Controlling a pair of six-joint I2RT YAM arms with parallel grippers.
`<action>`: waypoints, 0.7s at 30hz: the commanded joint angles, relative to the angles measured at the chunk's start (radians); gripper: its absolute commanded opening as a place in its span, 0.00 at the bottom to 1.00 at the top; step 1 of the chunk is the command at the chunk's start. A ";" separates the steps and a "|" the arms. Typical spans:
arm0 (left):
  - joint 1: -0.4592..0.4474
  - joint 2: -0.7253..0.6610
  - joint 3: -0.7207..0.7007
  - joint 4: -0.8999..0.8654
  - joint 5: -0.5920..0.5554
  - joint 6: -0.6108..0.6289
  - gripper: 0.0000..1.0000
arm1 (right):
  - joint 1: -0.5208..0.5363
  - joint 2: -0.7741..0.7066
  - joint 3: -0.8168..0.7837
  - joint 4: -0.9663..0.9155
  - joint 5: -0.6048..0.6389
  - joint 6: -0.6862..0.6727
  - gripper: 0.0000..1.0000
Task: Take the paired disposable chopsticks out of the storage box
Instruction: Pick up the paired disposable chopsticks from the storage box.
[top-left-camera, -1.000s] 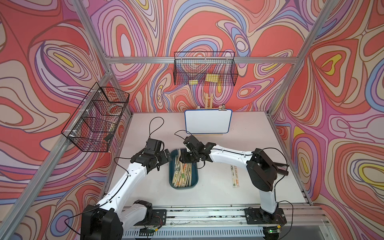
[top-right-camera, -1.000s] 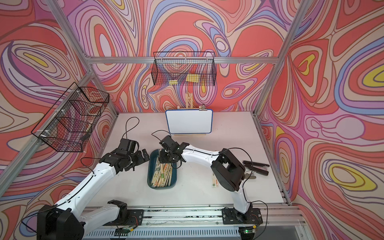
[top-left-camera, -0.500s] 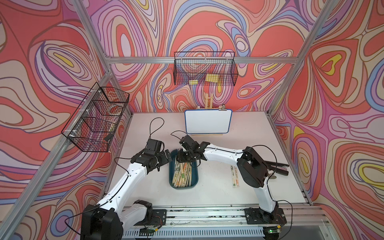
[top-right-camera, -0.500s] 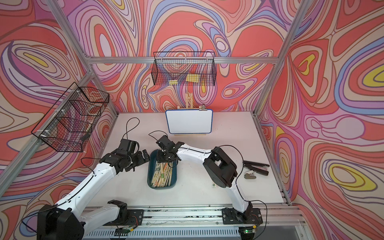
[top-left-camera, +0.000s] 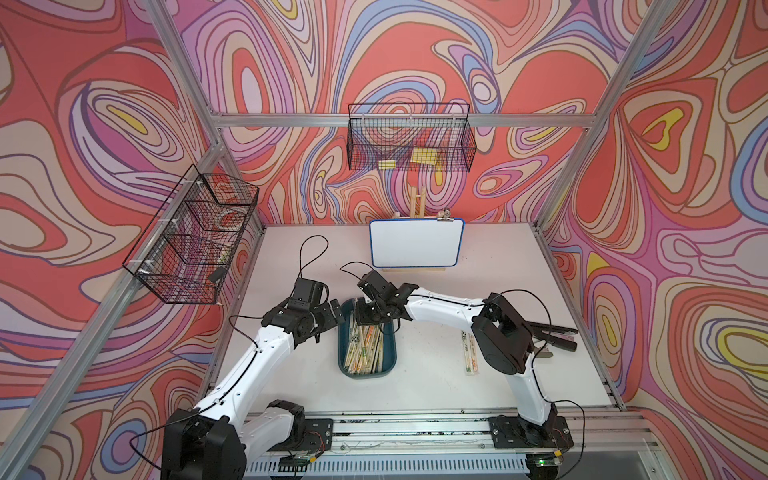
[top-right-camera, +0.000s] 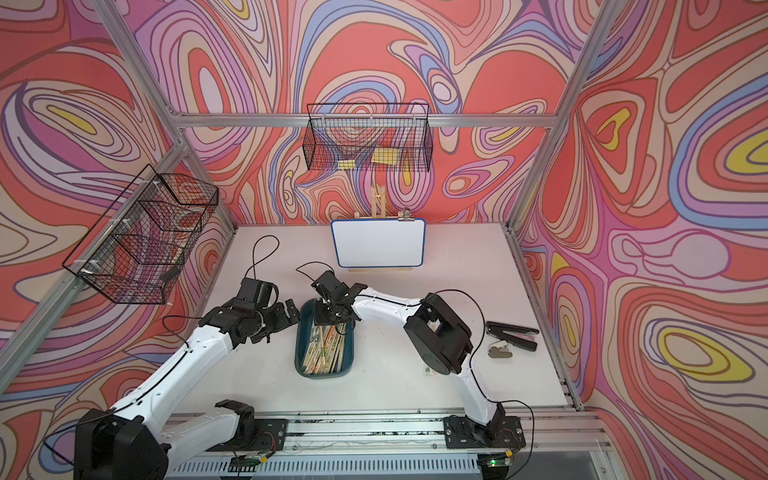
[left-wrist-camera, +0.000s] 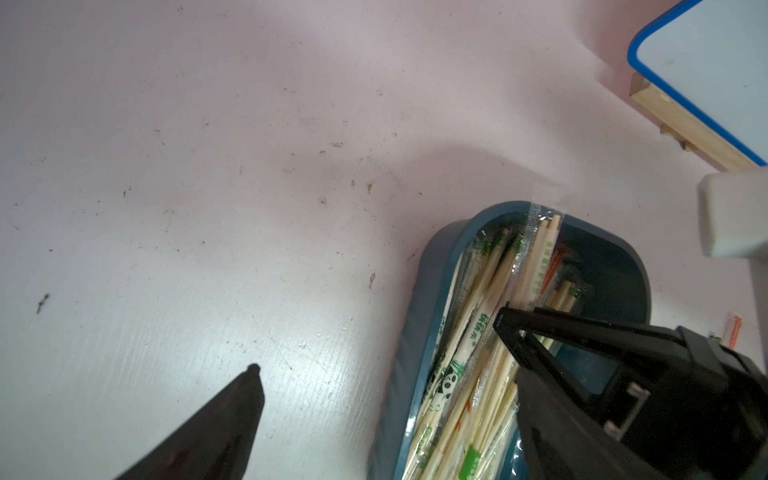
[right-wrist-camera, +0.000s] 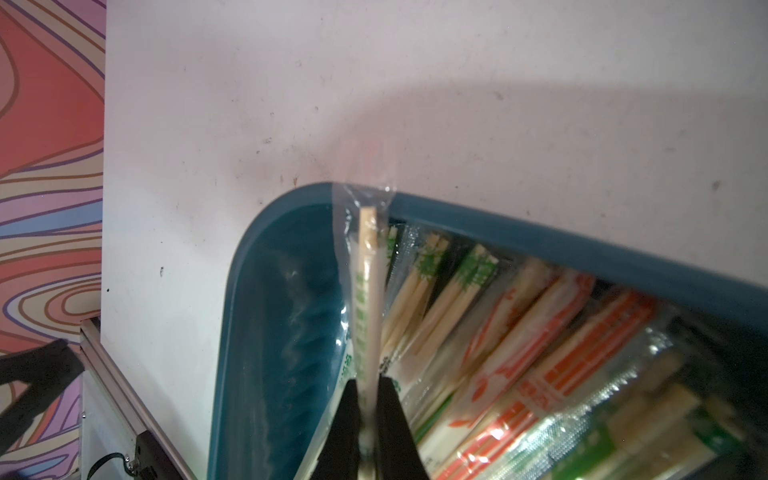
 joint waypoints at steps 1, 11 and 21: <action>0.009 -0.018 -0.004 0.001 0.013 0.000 1.00 | 0.006 -0.059 -0.017 0.003 0.003 -0.006 0.03; 0.008 -0.045 0.014 -0.015 0.047 0.005 1.00 | -0.002 -0.218 -0.067 -0.041 0.071 -0.028 0.03; -0.015 -0.066 0.043 -0.033 0.121 0.006 1.00 | -0.095 -0.440 -0.190 -0.132 0.135 -0.057 0.02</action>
